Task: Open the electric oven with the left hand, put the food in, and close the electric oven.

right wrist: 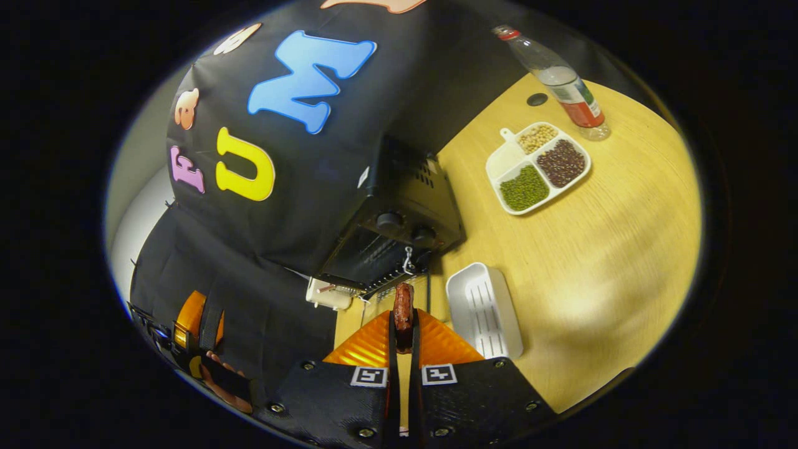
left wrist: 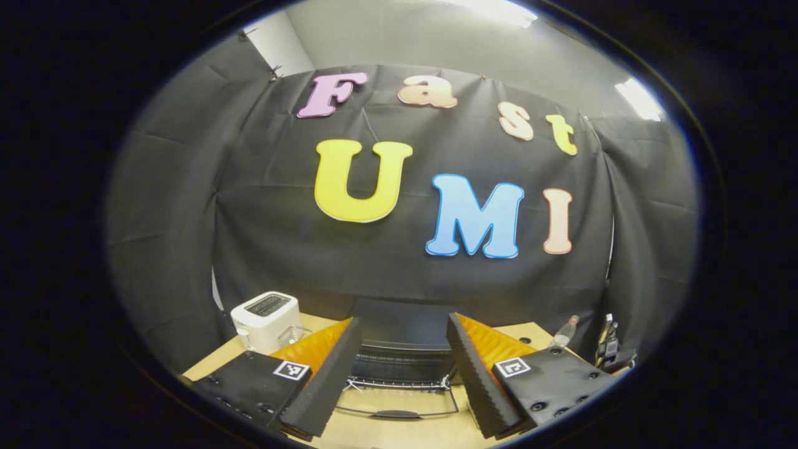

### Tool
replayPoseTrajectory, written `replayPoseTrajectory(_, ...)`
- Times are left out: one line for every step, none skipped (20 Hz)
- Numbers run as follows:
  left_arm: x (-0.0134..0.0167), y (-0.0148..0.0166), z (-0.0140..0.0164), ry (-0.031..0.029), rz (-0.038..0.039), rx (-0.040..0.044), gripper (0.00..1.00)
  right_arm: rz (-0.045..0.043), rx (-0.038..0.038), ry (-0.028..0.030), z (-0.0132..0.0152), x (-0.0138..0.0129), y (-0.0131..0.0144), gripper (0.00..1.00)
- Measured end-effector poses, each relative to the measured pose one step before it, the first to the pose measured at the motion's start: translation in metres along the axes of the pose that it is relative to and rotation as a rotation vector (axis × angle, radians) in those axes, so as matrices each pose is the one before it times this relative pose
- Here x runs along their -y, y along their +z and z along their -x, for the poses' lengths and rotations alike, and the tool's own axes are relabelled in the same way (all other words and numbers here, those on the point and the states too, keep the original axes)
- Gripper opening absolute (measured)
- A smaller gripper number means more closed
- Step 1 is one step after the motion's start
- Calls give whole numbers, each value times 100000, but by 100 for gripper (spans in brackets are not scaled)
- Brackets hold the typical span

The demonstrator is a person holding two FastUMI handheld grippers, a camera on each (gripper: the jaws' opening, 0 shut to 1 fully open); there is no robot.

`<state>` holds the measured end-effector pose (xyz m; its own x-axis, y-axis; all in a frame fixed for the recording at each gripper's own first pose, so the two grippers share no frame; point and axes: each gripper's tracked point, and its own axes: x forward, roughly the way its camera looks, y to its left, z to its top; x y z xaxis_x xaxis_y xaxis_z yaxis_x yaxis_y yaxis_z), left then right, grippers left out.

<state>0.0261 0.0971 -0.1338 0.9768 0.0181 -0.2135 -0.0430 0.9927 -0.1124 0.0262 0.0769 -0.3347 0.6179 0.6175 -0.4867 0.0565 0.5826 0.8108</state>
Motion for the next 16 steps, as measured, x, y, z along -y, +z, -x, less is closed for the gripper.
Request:
replayPoseTrajectory(-107,698,80,-425,-370,1816,95,-826,190,2542,-323,-1114,-13,6)
replayPoseTrajectory(-22,689,46,-684,-700,1957,95,-1169,171,2584,-475,-1100,-20,6)
replayPoseTrajectory(-105,700,189,-558,-897,1519,95,-949,345,1776,-390,-719,-7,6)
replayPoseTrajectory(-260,682,172,-23,-1102,1305,95,-1374,255,1914,-589,-744,-76,6)
replayPoseTrajectory(-201,571,90,-116,-854,1219,96,-1784,374,1460,-652,-620,8,6)
replayPoseTrajectory(-174,592,211,-135,-308,1025,96,-2166,416,1127,-781,-519,-50,6)
replayPoseTrajectory(-233,591,223,-151,197,839,96,-1844,335,872,-791,-314,7,6)
replayPoseTrajectory(-383,550,261,-244,313,559,96,-1903,637,983,-765,-408,2,6)
replayPoseTrajectory(-546,247,-142,46,11,515,92,-1740,677,871,-1112,-313,127,6)
replayPoseTrajectory(-519,256,145,157,-468,57,93,-890,515,409,-914,-157,-36,6)
replayPoseTrajectory(-547,-58,60,392,-780,-156,89,-672,397,64,-1150,-68,24,6)
replayPoseTrajectory(-674,-109,257,248,-492,-446,92,-434,321,-151,-1093,-110,-128,6)
replayPoseTrajectory(-559,-52,586,286,-217,-701,95,-554,478,-376,-1252,8,-26,6)
replayPoseTrajectory(-690,-211,129,513,-10,-519,92,-839,457,-994,-1340,102,-166,6)
replayPoseTrajectory(-826,-84,224,450,125,-408,92,-1009,764,-1945,-1399,344,-66,6)
replayPoseTrajectory(-803,-59,193,804,146,-371,92,-1013,744,-1625,-1343,214,-158,6)
